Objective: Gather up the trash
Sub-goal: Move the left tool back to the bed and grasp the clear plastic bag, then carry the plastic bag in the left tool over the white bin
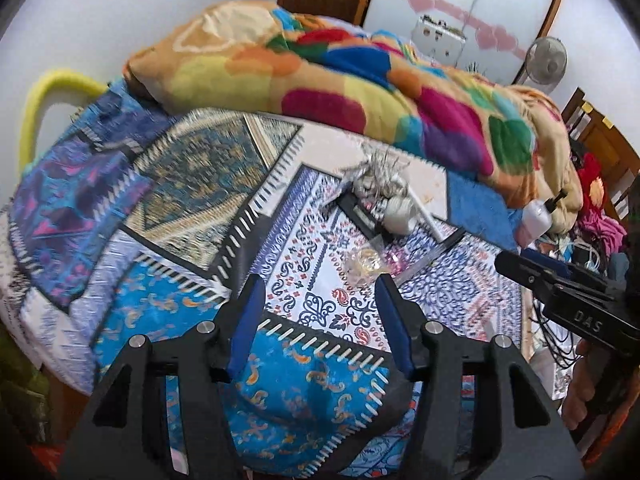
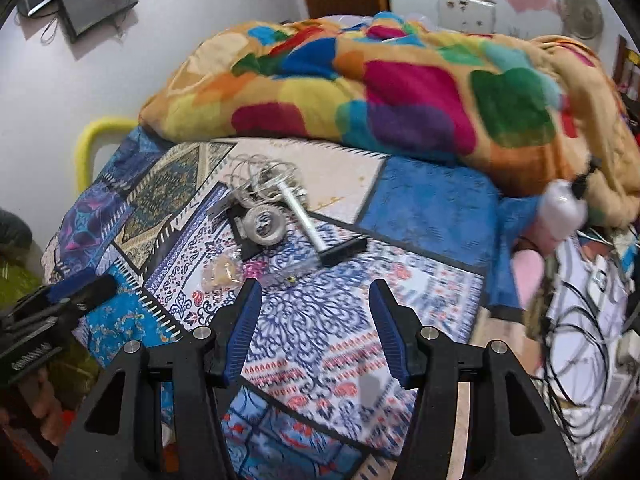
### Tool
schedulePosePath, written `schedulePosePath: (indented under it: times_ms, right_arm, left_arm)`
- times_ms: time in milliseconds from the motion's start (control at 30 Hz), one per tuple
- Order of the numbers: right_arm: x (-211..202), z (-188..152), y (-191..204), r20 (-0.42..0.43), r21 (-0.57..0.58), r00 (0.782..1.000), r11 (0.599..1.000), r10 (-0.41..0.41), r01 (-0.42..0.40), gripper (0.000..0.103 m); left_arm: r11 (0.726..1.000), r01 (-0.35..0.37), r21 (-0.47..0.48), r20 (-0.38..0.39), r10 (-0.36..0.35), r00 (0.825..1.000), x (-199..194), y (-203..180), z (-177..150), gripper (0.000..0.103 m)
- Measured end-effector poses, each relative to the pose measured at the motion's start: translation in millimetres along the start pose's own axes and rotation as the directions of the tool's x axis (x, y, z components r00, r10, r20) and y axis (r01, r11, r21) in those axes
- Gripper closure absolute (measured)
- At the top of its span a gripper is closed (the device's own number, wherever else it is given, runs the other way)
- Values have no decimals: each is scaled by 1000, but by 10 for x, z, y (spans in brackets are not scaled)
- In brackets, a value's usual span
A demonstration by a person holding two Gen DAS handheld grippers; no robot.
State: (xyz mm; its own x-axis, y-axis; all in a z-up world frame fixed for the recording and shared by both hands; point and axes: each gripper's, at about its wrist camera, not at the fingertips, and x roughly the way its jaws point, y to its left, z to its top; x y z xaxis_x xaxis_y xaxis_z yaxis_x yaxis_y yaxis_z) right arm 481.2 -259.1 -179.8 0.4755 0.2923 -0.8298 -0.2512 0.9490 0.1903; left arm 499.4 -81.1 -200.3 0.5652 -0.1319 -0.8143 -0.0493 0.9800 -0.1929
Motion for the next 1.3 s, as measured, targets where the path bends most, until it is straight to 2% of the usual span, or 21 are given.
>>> schedulePosePath:
  times_ms: [200,333,400,467,500,800,933,1100,1167,1300]
  right_arm:
    - [340,62,194,-39,-80,994,992,98,-101,51]
    - [601,76,288,-81,-134,993,987,83,-93,75]
    - [719,71,298,-109,-137,991,986,78,-92,81]
    - [735,72,319,-93,-153,994,985,64,-78,95]
    - [743,80,326,-97,-160,993,984,67,-82,96]
    - [462,152,292,-5,-133,995,987,95,-95,101]
    - [323,209,223,33,-100,995,991,98,-94,101]
    - [191,239,158,59,-84,995,994,79,-74,101]
    - [152,238,116,65,-75,995,995,73,-68,101]
    - [71,219,23,66,-54,996,997,62,-59,101]
  left_arm:
    - [1000,7,3,-52,-7,999,383,33,-57,47]
    - [1000,20,12,-75,-19,997,511,36,-72,47]
    - [999,26,20,-82,-25,996,545,22,-66,47]
    - [999,38,23,-83,-36,996,565,4,-53,47]
    - [999,45,23,-81,-43,996,570,-6,-43,47]
    - [994,94,48,-85,-89,992,689,-220,79,47]
    - [994,90,60,-93,-84,992,788,-295,113,47]
    - [994,55,93,-106,-45,993,926,-405,104,48]
    - [994,45,103,-89,-36,995,935,-441,82,57]
    - [989,42,144,-83,-30,996,906,-508,47,67]
